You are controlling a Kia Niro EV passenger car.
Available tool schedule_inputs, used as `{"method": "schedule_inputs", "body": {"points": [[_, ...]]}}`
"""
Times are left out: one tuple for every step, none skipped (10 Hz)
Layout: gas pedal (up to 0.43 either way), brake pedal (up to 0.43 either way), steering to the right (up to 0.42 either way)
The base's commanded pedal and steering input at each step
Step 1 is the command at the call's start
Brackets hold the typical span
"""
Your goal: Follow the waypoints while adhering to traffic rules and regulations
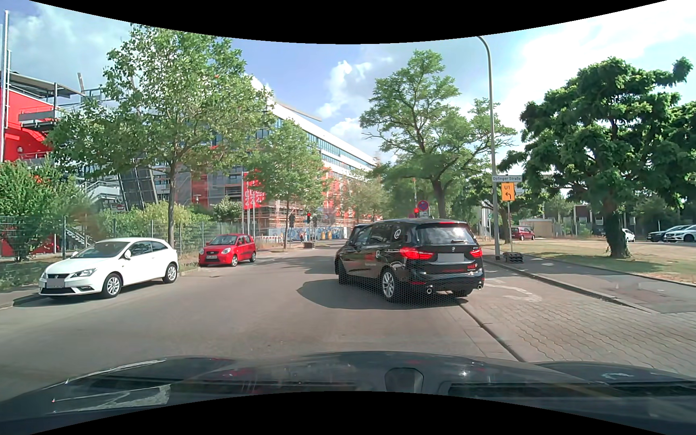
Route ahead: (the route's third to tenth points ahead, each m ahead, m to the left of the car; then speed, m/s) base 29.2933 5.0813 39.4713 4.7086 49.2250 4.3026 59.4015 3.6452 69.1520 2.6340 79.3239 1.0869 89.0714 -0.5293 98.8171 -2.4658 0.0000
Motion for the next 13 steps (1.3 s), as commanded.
{"method": "schedule_inputs", "body": {"points": [[0.0,0.323,0.0],[0.0,0.323,0.0],[0.0,0.323,-0.001],[0.0,0.323,0.0],[0.0,0.323,0.0],[0.0,0.323,0.0],[0.0,0.323,-0.001],[0.0,0.323,-0.001],[0.0,0.323,-0.001],[0.0,0.323,0.0],[0.0,0.323,0.0],[0.0,0.323,-0.001],[0.0,0.323,0.0]]}}
